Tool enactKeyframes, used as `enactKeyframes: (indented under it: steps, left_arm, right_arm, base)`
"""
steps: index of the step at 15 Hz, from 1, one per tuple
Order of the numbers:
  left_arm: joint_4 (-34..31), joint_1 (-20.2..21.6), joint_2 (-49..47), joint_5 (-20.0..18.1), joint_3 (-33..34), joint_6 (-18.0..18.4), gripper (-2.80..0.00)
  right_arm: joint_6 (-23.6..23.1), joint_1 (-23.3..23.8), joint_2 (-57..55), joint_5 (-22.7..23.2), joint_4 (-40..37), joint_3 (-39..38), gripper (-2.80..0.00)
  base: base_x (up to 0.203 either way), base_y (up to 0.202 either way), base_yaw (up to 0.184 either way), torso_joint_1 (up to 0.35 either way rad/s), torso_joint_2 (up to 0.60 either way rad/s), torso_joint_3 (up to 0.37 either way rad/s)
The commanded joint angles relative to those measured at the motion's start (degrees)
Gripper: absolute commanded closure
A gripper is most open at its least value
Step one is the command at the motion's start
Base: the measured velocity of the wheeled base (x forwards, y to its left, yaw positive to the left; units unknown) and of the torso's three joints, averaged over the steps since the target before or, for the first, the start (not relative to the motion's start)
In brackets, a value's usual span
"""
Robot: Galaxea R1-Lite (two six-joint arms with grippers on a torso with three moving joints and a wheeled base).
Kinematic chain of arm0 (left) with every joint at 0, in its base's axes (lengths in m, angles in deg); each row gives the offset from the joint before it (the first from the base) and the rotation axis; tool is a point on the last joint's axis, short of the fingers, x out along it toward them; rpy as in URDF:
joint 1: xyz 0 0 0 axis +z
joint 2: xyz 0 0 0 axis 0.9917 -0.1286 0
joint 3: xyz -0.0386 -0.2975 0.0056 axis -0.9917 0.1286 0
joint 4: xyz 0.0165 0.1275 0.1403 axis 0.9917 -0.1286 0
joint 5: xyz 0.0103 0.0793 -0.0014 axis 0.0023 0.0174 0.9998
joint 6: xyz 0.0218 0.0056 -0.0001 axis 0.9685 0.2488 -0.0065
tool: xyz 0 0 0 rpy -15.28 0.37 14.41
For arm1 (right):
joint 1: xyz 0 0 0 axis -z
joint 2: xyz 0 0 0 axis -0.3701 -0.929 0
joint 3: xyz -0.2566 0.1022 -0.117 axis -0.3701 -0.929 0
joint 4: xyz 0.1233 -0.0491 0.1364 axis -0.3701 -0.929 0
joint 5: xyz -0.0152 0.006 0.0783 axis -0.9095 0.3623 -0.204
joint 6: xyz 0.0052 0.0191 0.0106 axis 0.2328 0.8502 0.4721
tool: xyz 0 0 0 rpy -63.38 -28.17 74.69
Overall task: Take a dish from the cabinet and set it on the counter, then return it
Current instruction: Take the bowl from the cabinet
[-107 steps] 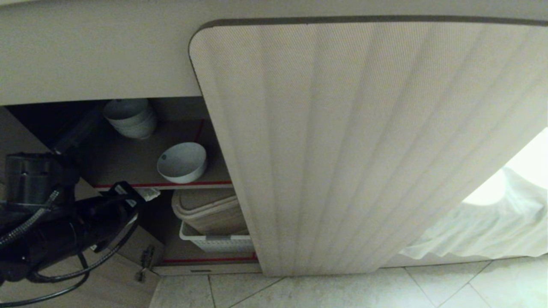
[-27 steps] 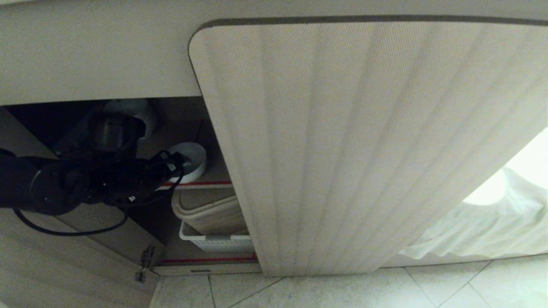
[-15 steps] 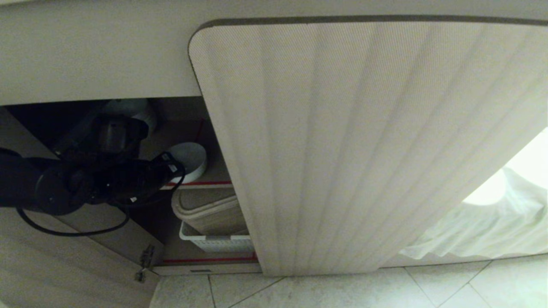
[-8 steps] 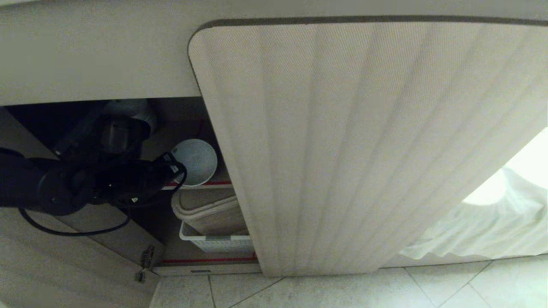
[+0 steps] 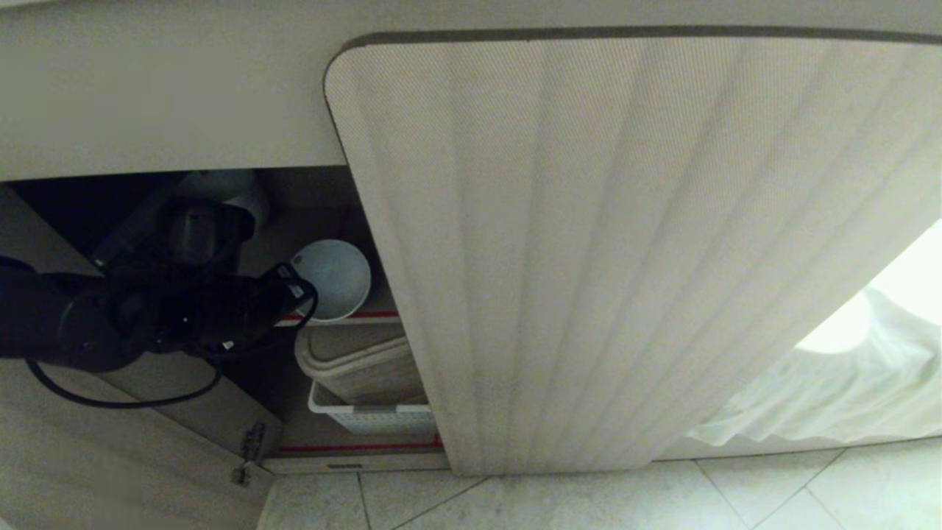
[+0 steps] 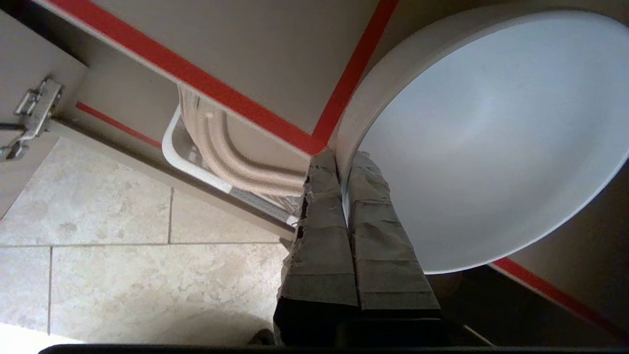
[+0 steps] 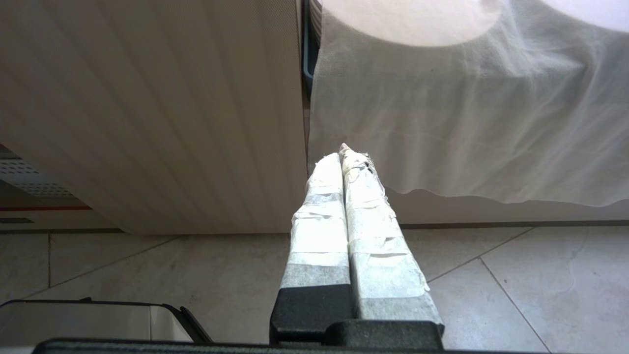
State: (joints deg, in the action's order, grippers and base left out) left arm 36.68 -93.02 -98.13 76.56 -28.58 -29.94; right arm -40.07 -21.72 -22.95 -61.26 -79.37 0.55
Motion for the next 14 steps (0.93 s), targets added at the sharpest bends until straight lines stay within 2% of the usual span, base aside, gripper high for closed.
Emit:
enactKeyframes:
  steps: [1, 5, 8, 14]
  left_arm:
    - [0.06, -0.13, 0.66, 0.08, 0.5, -0.28, 0.0]
    - [-0.92, -0.22, 2.06, -0.09, 2.17, -0.8, 0.0]
    - [-4.29, -0.22, 3.82, -0.26, 2.8, -1.06, 0.0]
    - [-7.14, -0.65, 5.86, -0.44, 2.87, -4.49, 0.0]
  right_arm:
    - [-0.01, -0.02, 0.0, 0.0, 0.0, 0.0, 0.0]
    - [-0.01, -0.01, 0.0, 0.0, 0.0, 0.0, 0.0]
    - [-0.01, 0.0, -0.09, 0.0, 0.0, 0.0, 0.0]
    - [-0.01, -0.08, -0.09, 0.0, 0.0, 0.0, 0.0]
  base:
    - [0.0, 0.0, 0.0, 0.0, 0.0, 0.0]
    - [0.0, 0.0, 0.0, 0.0, 0.0, 0.0]
    - [0.0, 0.0, 0.0, 0.0, 0.0, 0.0]
    - [0.0, 0.0, 0.0, 0.0, 0.0, 0.0]
